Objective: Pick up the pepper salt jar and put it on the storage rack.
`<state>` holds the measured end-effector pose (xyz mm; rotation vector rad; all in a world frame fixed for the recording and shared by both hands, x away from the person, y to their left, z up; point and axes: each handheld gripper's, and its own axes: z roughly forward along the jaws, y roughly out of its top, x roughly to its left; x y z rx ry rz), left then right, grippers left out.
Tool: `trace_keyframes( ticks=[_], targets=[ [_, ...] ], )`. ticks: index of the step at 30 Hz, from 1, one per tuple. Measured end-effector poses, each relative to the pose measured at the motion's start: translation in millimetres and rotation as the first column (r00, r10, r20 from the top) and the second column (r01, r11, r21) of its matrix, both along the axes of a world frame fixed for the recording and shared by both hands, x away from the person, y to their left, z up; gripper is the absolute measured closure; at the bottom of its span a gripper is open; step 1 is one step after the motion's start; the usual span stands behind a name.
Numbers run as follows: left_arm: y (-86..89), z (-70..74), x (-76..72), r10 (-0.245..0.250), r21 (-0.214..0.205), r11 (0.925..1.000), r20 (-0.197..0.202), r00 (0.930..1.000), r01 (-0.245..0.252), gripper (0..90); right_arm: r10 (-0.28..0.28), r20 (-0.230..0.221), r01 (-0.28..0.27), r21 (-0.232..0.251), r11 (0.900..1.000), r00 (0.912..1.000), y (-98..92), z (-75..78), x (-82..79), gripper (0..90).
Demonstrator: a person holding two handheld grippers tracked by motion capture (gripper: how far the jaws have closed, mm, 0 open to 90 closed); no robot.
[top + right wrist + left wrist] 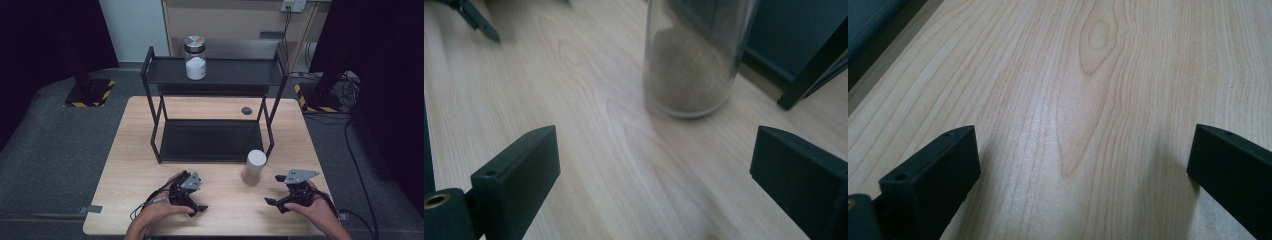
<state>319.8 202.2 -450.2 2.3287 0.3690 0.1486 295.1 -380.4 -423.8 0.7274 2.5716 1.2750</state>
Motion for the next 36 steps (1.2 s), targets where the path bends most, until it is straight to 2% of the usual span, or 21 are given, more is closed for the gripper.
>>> trace_keyframes(
  ticks=[11, 19, 21, 31, 36],
  targets=[
    [-0.2, 0.0, -0.5, 0.003, 0.0, 1.0, 0.0, 1.0, -0.003, 0.0, -0.035, 0.028, 0.033, 0.08, 0.9963, 0.999, 3.1, 9.4, 9.3, 7.1],
    [-0.2, 0.1, -0.5, 0.003, 0.001, 1.0, 0.0, 1.0, -0.003, 0.0, -0.04, 0.046, 0.035, 0.106, 0.9938, 0.9981, 15.3, 14.6, 16.5, 7.6],
    [-0.2, 0.1, -0.5, 0.003, 0.001, 1.0, 0.0, 1.0, -0.003, 0.0, -0.038, 0.043, 0.033, 0.116, 0.9926, 0.9984, 18.4, 14.4, 18.8, 7.6],
    [-0.2, 0.1, -0.5, 0.003, 0.0, 1.0, 0.0, 1.0, -0.003, 0.0, -0.069, 0.031, 0.065, 0.101, 0.9927, 0.9972, 39.3, 12.8, 29.9, 12.8],
    [-0.2, 0.1, -0.5, 0.003, 0.001, 1.0, 0.0, 1.0, -0.003, 0.0, -0.093, 0.025, 0.088, 0.146, 0.9853, 0.9954, 40.8, 6.4, 32.4, 18.1]
  ],
)
